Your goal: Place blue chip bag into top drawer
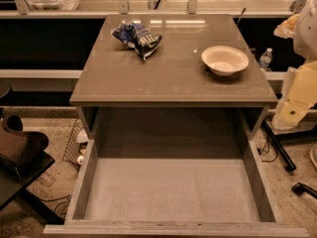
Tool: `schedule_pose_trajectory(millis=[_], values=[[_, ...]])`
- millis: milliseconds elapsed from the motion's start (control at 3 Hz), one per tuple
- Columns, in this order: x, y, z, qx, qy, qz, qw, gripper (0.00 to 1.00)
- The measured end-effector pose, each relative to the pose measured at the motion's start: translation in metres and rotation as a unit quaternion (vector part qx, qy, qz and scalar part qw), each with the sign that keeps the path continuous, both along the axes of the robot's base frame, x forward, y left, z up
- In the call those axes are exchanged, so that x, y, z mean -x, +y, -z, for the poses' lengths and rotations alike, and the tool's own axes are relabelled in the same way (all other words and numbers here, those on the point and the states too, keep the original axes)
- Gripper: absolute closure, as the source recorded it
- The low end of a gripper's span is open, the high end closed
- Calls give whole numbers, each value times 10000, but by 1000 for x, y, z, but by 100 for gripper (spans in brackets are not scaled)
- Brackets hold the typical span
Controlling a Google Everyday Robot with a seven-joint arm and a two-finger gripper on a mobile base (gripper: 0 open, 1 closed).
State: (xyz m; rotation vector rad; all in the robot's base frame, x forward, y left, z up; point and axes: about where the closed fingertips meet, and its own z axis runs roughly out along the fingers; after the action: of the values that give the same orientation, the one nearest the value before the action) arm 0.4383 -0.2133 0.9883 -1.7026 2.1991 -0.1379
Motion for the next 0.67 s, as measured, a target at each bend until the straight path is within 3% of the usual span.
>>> schedule_pose_trajectory(millis=[333, 667], values=[[-3, 0, -1, -34, -42, 0, 10000, 0], [-38, 3, -16, -494, -590, 0, 9970, 0]])
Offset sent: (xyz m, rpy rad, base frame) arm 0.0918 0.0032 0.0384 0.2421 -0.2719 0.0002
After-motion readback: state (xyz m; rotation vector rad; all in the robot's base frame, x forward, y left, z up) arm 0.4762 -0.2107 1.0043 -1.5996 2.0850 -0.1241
